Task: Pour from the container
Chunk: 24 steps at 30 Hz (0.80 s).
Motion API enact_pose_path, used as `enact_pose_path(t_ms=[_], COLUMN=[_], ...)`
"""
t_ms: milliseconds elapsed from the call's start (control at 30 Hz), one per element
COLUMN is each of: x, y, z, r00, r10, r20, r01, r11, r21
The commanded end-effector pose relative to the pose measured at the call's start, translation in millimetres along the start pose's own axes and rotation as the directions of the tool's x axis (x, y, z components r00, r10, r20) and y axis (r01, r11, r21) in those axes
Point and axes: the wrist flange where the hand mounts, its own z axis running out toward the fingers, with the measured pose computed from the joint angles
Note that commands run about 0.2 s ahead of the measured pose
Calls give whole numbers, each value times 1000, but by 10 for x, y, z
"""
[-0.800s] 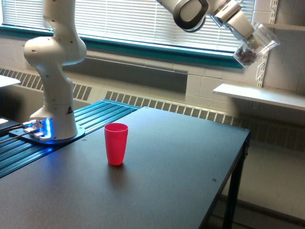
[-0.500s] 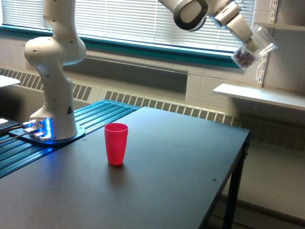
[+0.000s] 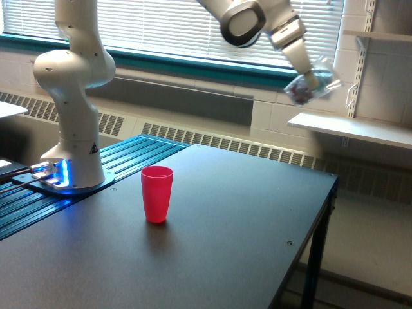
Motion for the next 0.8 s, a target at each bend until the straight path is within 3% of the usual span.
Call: enact_pose_path(t_ms=[33, 300, 500, 700, 800], x=[-77, -224, -385, -534, -589], y=[192, 372, 441, 511, 540], z=[-177, -362, -470, -536, -577], r00=[993, 979, 980, 967, 946], r10=[116, 202, 199, 256, 323], r20=[-9, -8, -8, 16, 29], r01=[-116, -202, -199, -250, -314], r11=[993, 977, 974, 954, 935], r21=[-29, -61, -112, -167, -167])
